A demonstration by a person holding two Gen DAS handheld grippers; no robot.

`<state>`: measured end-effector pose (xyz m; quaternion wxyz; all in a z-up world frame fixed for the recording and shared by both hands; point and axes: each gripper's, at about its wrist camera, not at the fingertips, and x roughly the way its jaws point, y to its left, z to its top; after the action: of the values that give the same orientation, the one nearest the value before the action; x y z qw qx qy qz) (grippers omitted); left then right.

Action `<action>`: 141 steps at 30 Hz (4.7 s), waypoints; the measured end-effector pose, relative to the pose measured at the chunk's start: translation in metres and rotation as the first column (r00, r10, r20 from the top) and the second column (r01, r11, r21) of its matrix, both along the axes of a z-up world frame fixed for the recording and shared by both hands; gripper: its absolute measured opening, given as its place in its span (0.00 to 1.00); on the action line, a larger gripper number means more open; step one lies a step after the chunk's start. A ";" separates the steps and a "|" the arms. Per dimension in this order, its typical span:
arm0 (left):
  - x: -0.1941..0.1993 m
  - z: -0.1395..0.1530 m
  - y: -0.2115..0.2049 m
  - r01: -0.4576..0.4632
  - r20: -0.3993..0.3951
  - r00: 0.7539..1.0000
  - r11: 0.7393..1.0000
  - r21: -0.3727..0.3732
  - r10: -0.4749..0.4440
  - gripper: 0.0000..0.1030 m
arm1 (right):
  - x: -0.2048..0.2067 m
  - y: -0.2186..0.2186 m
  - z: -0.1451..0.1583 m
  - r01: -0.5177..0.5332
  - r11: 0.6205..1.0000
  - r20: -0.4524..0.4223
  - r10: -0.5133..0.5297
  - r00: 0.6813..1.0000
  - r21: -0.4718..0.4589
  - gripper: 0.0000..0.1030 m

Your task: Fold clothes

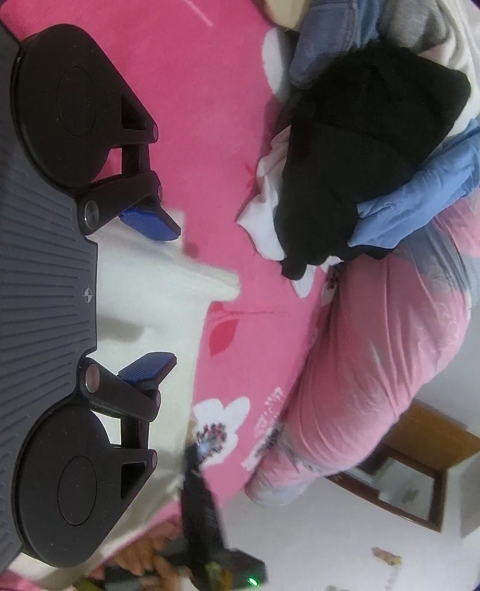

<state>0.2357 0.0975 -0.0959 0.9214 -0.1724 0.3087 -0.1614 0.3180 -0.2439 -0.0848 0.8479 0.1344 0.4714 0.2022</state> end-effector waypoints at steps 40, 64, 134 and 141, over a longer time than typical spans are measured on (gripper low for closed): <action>0.001 -0.013 0.015 0.031 0.009 1.000 0.987 -0.155 -0.030 0.63 | -0.031 -0.123 -0.013 0.271 0.949 -0.036 -0.269 0.963 0.161 0.36; 0.000 0.010 -0.001 -0.104 -0.036 0.994 0.994 -0.028 0.103 0.08 | -0.093 -0.093 0.036 0.184 0.977 0.319 -0.209 0.924 0.109 0.08; -0.035 0.016 0.048 -0.228 -0.104 0.973 0.941 -0.251 0.208 0.43 | -0.199 -0.150 0.027 0.473 0.880 0.237 -0.468 0.851 0.039 0.22; -0.096 0.034 0.035 -0.121 -0.067 0.991 0.982 -0.148 0.112 0.57 | -0.259 -0.153 0.046 0.450 0.890 0.298 -0.450 0.842 0.072 0.29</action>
<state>0.1396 0.1329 -0.0618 0.9041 -0.2645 0.3115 -0.1252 0.0587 -0.3968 -0.0385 0.9343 0.2080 0.2892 0.0159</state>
